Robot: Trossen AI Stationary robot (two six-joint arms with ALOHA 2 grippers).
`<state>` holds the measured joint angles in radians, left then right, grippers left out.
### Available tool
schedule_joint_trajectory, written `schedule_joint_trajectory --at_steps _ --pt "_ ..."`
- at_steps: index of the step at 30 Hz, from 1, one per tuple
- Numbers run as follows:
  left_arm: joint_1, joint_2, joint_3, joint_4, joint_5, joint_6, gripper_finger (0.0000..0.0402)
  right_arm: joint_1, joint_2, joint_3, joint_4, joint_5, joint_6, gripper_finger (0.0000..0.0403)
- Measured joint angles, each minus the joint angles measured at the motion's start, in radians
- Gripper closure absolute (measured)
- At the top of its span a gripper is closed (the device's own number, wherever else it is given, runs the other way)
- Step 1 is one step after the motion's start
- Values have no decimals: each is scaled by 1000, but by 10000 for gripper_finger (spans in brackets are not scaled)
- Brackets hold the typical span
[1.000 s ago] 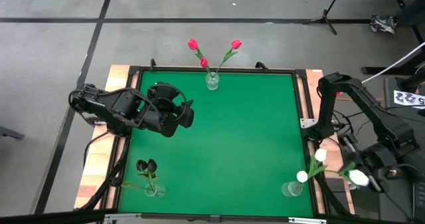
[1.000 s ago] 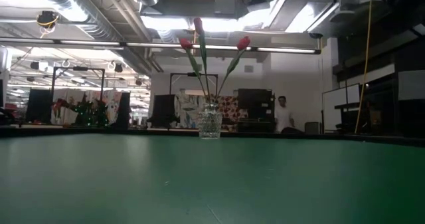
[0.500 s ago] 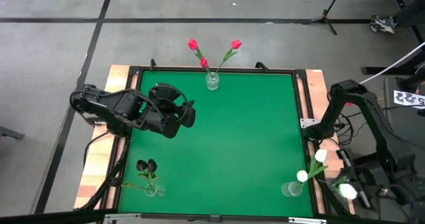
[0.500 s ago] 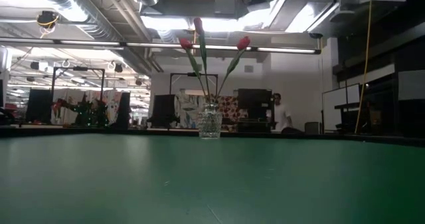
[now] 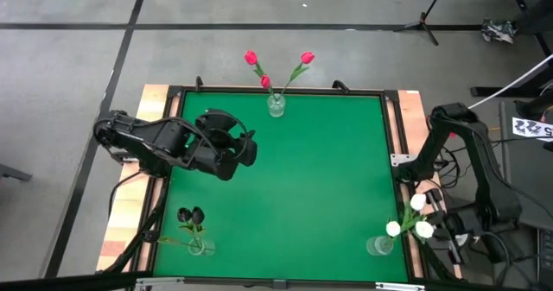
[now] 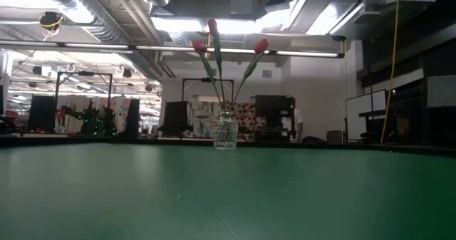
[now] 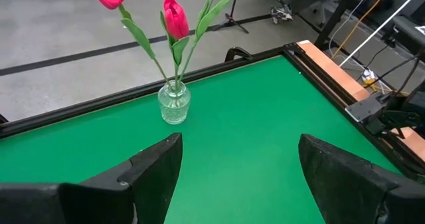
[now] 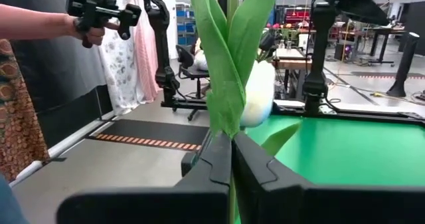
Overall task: Sort flowers into vase by color
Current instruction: Put the white flower into the bottom right transparent vase
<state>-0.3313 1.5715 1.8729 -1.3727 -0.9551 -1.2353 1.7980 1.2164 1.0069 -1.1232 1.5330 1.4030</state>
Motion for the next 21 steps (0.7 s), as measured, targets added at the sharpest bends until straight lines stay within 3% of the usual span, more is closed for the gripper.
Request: schedule_joint_trajectory --at_steps 16,21 --pt "0 3 0 -5 0 2 107 3 -143 1 -173 1 -5 403" --pt "1 8 0 -5 0 4 107 102 -222 1 -221 2 -8 403"
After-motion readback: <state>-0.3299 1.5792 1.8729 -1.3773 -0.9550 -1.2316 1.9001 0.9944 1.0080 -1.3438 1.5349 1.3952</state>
